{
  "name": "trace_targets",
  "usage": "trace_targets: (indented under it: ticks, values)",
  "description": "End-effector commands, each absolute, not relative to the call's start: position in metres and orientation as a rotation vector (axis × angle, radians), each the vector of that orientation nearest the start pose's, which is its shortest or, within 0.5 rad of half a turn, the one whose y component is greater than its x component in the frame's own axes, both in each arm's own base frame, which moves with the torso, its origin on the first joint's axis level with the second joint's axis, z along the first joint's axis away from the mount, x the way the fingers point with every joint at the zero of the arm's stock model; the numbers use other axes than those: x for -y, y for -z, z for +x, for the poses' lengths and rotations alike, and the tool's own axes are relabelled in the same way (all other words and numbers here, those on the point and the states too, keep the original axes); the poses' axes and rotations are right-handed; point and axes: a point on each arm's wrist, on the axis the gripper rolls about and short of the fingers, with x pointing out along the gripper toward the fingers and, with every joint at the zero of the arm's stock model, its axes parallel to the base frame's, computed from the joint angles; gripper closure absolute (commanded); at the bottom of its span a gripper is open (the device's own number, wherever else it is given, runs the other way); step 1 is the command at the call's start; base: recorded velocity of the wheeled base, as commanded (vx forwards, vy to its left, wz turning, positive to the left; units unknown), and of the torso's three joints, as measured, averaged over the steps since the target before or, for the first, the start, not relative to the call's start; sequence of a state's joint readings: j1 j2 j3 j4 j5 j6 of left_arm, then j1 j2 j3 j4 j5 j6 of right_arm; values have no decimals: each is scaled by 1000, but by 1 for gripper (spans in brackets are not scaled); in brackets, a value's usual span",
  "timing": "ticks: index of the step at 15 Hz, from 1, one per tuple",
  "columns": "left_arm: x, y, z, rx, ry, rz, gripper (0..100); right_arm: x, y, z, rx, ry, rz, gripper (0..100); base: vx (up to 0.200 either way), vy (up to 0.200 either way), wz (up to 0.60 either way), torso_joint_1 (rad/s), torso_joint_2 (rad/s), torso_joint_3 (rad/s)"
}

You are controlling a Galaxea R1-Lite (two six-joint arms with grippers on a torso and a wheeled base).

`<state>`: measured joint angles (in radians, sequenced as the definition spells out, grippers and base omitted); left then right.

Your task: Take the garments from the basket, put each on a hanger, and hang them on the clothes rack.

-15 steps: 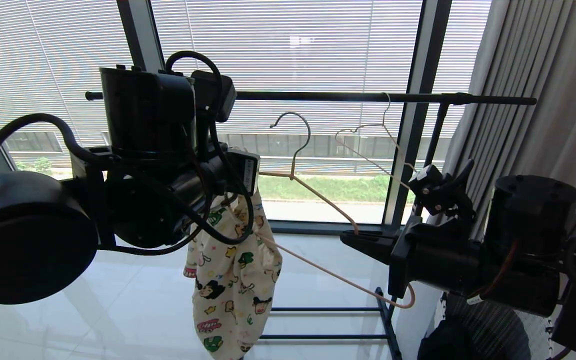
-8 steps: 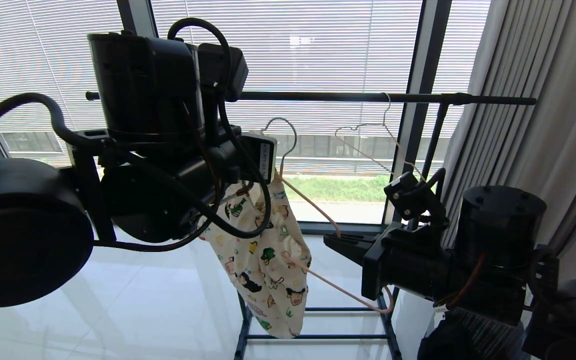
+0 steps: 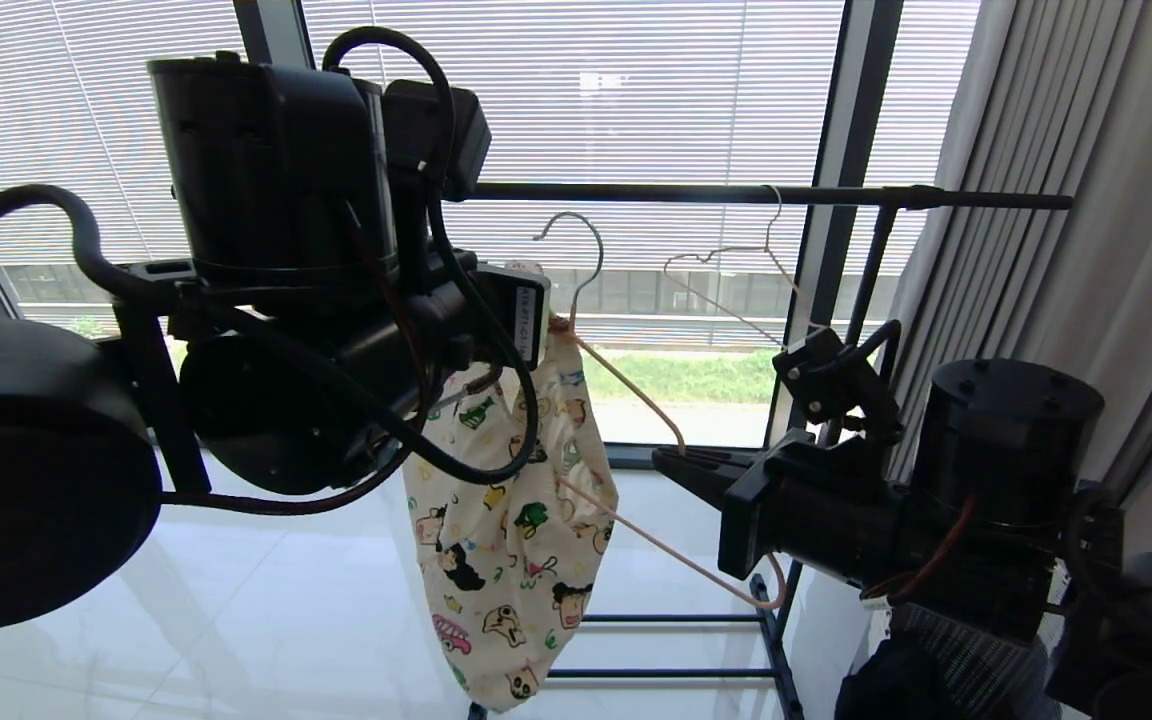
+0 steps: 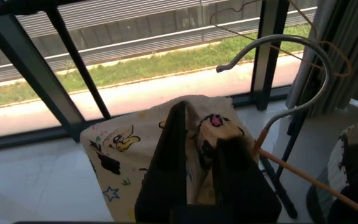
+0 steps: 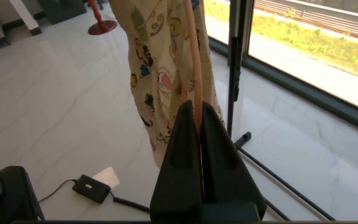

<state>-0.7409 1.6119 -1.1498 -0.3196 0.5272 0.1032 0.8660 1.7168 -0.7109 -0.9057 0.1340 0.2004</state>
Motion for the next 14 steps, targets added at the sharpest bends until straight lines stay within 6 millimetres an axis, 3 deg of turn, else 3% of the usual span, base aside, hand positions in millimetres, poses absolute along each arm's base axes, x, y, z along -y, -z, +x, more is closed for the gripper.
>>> trace_targets:
  ticks: [1,6,8,10,13,14]
  values:
    - [191,-281,226,-88,217,180,0,-229,-186,191,-170,-970,150,100,0,0,0,0,0,0]
    - [162,-291,212,-53,179,261,0,-223,-193,190,-136,-937,145,100,0,0,0,0,0,0]
    - [145,-278,207,-88,167,306,0,-218,-195,189,-126,-932,139,100,0,0,0,0,0,0]
    - [112,-256,187,-125,286,366,0,-200,-197,177,-116,-986,118,100,0,0,0,0,0,0]
    - [100,-236,164,-134,521,388,0,-172,-186,149,-144,-1064,83,100,0,0,0,0,0,0]
    - [102,-224,158,-148,595,442,0,-158,-174,134,-179,-1100,65,100,0,0,0,0,0,0]
